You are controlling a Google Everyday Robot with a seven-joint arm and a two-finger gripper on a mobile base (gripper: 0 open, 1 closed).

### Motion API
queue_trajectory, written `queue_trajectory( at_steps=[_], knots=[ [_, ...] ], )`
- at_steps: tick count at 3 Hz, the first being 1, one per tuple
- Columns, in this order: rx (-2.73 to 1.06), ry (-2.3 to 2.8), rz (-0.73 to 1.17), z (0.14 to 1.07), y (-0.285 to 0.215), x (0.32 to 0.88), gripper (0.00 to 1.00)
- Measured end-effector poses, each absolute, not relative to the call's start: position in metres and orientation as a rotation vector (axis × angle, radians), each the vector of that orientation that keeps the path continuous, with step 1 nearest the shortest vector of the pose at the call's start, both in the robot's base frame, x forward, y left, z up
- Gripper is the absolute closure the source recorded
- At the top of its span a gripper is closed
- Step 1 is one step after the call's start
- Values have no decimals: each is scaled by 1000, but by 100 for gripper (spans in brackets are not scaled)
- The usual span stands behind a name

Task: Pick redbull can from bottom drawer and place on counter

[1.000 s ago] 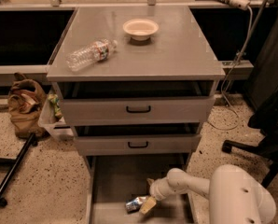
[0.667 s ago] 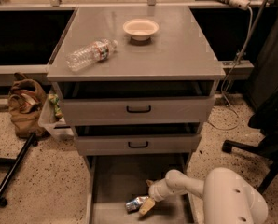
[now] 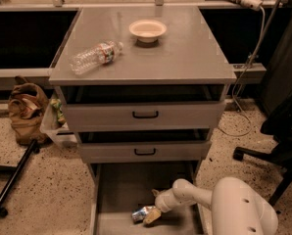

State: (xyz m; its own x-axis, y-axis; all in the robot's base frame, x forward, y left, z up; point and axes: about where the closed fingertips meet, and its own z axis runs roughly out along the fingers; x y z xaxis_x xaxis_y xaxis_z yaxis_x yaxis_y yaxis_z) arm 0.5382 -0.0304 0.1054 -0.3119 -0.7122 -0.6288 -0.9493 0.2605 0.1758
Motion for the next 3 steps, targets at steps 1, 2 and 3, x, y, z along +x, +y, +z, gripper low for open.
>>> queue_trajectory(
  at_steps=[1, 2, 3],
  knots=[
    [-1506, 2112, 750, 105, -30, 538, 43],
    [-1506, 2112, 750, 106, -30, 538, 66],
    [-1506, 2112, 750, 110, -31, 539, 88]
  ],
)
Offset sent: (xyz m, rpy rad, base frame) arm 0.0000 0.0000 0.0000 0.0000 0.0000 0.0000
